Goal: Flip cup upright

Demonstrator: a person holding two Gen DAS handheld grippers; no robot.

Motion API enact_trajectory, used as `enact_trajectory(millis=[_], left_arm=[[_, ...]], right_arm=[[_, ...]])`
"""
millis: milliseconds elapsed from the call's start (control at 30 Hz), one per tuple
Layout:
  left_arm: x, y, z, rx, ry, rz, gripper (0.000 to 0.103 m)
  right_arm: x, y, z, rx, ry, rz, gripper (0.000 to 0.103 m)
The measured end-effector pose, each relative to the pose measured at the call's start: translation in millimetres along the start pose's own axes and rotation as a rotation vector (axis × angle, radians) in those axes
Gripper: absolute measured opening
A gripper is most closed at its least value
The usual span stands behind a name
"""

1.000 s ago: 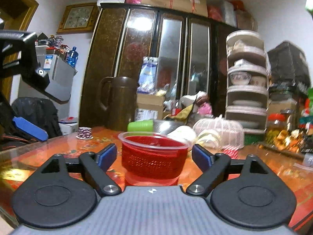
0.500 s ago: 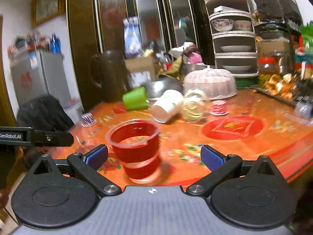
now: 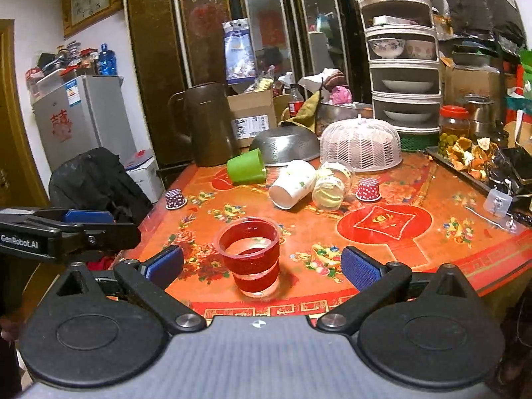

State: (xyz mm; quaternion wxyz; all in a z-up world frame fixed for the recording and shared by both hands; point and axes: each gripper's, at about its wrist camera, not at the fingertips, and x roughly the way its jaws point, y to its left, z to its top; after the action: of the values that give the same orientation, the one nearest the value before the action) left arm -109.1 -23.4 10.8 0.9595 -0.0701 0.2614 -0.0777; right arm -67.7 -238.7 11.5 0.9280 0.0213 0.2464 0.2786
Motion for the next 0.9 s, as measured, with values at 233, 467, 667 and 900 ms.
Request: enact_trajectory(millis=[233,467,667,900], left_arm=[[2.2,5.2,0.1,-0.010,0.006,0.017,0.103],[5.6,5.2,-0.6,-0.010,0.017,0.011,0.103],[8.6,4.9,-1.8,-0.011,0.026,0.019,0.103],[9.5,3.3,-2.4,-0.008,0.026,0.029,0.103]], right_arm=[[4.6,-0.4,-1.2,0.006,0.014,0.011,0.102],[6.3,-0.3,-2.8,-0.001,0.023,0.011,0.102],[6.3,0.0,-3.2,-0.002,0.025,0.012,0.102],[6.0,0.0,-3.0,-0.005,0.020,0.012,0.102]])
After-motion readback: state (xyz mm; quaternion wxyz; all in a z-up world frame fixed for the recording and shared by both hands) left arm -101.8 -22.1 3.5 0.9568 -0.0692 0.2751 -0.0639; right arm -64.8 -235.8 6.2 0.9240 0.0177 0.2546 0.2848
